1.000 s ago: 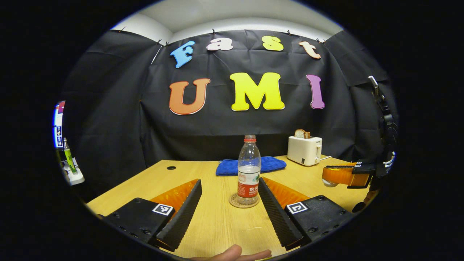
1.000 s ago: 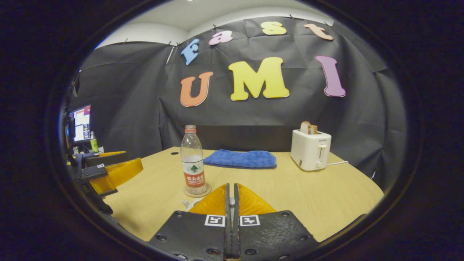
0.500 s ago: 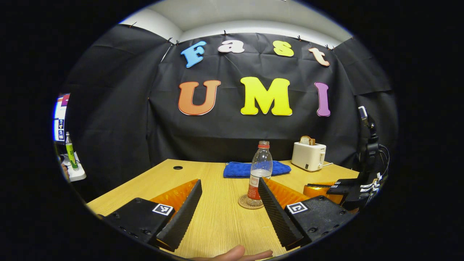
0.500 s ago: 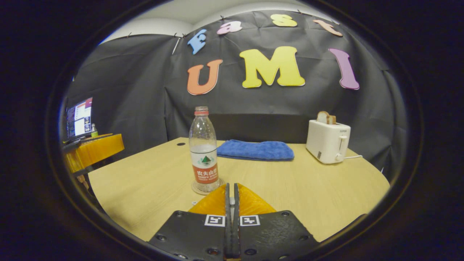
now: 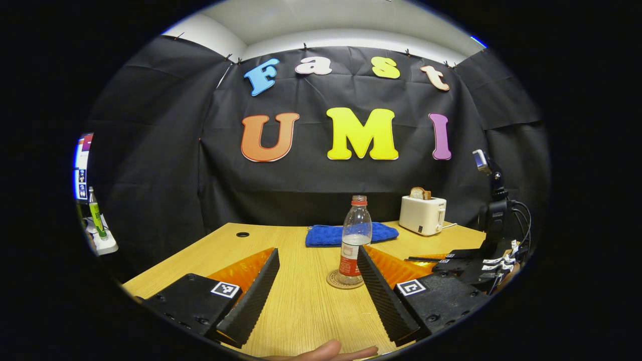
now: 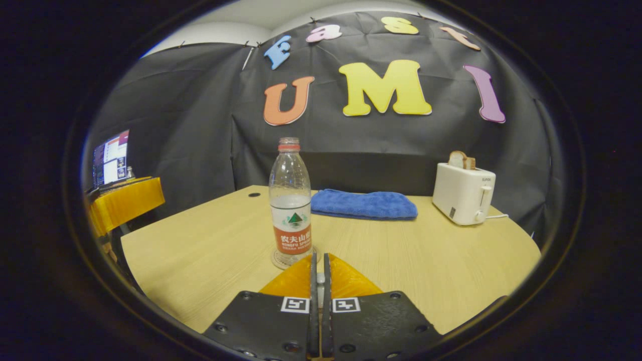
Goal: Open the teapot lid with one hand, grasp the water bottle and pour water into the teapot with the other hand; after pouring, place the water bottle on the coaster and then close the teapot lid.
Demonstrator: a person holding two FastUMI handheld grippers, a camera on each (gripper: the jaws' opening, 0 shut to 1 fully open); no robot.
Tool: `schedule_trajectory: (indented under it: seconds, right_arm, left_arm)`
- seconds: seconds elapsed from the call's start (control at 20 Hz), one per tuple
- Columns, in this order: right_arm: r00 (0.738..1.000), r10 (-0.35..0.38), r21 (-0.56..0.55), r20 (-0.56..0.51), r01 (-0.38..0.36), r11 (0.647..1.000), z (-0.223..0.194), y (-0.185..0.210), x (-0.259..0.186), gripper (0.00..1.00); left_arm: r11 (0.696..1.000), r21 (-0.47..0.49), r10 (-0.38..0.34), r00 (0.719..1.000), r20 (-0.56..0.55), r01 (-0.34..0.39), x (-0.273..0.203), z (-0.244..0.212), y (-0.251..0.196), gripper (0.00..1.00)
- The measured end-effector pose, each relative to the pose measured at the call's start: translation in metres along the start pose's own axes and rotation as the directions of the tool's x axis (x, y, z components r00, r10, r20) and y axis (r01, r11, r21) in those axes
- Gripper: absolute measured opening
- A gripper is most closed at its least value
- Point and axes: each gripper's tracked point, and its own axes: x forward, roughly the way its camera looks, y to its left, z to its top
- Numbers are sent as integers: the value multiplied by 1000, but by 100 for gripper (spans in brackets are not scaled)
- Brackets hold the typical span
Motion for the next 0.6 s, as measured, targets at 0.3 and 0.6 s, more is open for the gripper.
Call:
schedule_trajectory:
  seconds: [0.3,0.6]
  right_arm:
    - [1000,-7,-11,6,7,1000,0,-1,-2,5]
    - [999,-22,-33,49,24,999,17,-4,-24,15]
  left_arm:
    - [1000,-15,-17,1000,3,17,-1,1,-4,98]
    - [1000,-24,-18,1000,-4,18,-1,1,-5,98]
